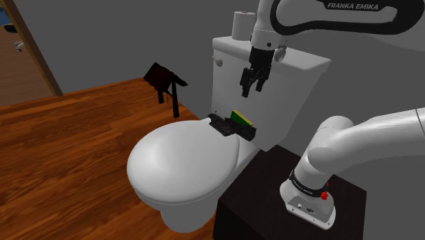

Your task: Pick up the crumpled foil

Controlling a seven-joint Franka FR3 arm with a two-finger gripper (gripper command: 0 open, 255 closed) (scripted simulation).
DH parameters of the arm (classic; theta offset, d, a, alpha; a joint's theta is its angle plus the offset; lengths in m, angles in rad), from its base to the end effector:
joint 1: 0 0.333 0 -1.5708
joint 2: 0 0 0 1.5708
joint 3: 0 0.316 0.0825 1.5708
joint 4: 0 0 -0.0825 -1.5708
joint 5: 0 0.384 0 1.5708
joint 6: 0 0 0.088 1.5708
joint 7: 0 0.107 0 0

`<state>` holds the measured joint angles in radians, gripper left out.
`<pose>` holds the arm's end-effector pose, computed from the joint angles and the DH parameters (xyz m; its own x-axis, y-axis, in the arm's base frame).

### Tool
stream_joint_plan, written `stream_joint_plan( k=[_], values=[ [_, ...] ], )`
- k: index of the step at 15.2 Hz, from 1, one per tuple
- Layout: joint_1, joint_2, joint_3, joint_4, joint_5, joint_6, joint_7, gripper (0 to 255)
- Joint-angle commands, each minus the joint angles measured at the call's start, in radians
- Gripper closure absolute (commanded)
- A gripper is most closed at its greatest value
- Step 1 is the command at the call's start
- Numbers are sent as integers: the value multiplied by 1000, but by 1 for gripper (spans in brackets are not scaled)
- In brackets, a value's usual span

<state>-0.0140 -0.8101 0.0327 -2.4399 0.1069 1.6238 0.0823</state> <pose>0.3035 0.0190 0.5630 0.9968 -0.0792 -0.0132 -0.0800 -0.9934 -0.0821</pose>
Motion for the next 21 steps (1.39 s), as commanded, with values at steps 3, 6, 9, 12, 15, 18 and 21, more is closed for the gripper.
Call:
stream_joint_plan(
  k=[3, 6, 9, 12, 15, 18, 21],
  values=[
    [-5, 34, -8, -35, -23, 45, -28, 0],
    [-15, 94, -21, -80, -58, 115, -67, 0],
    [-28, 165, -34, -117, -94, 190, -104, 0],
    [-43, 247, -46, -144, -133, 267, -135, 0],
    [-59, 339, -58, -161, -175, 346, -162, 0],
    [-70, 374, -55, -180, -182, 395, -168, 0],
    [-75, 398, -52, -204, -182, 443, -167, 0]
  ],
)
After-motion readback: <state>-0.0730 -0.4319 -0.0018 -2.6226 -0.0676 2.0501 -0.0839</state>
